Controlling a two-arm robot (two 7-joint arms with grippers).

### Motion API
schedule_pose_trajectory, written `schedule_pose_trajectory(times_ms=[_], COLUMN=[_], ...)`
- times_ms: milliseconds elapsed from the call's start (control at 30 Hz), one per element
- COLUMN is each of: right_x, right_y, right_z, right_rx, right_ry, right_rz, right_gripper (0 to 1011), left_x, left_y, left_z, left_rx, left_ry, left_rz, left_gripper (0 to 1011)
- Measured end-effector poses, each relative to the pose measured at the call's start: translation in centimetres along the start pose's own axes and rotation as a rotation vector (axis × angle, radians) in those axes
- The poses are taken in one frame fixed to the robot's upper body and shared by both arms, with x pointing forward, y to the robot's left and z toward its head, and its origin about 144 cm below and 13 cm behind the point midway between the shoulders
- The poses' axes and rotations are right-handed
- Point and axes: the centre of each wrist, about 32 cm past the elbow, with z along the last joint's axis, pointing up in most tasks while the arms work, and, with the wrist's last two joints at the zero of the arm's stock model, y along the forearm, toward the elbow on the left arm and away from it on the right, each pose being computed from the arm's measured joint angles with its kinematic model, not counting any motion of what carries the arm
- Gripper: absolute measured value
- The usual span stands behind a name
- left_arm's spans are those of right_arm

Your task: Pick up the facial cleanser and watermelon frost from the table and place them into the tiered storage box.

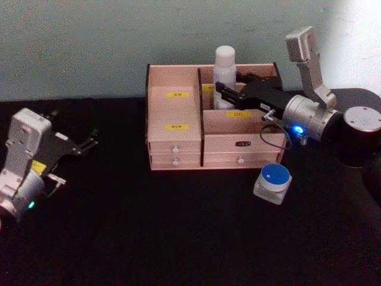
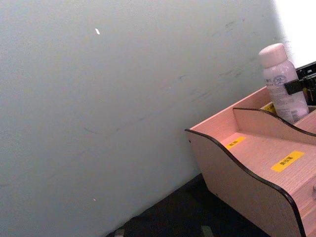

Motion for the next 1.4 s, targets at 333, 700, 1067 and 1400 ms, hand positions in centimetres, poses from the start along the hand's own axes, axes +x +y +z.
schedule_pose_trajectory(times_ms=[333,700,1067,1400], right_x=[0.09,0.09,0.06,0.06], right_y=[0.06,0.05,-0.01,0.00], right_z=[-0.39,-0.57,-0.68,-0.65], right_rx=[-0.016,-0.031,-0.036,-0.036], right_ry=[0.006,0.007,0.004,0.004], right_rz=[-0.002,-0.005,-0.011,-0.010], right_gripper=[585,583,585,589], left_x=[0.00,0.00,0.00,0.00], left_y=[0.00,0.00,0.00,0.00], left_z=[0.00,0.00,0.00,0.00], left_rx=[0.000,0.000,0.000,0.000], left_ry=[0.000,0.000,0.000,0.000], left_rz=[0.000,0.000,0.000,0.000], left_gripper=[1001,1001,1002,1001])
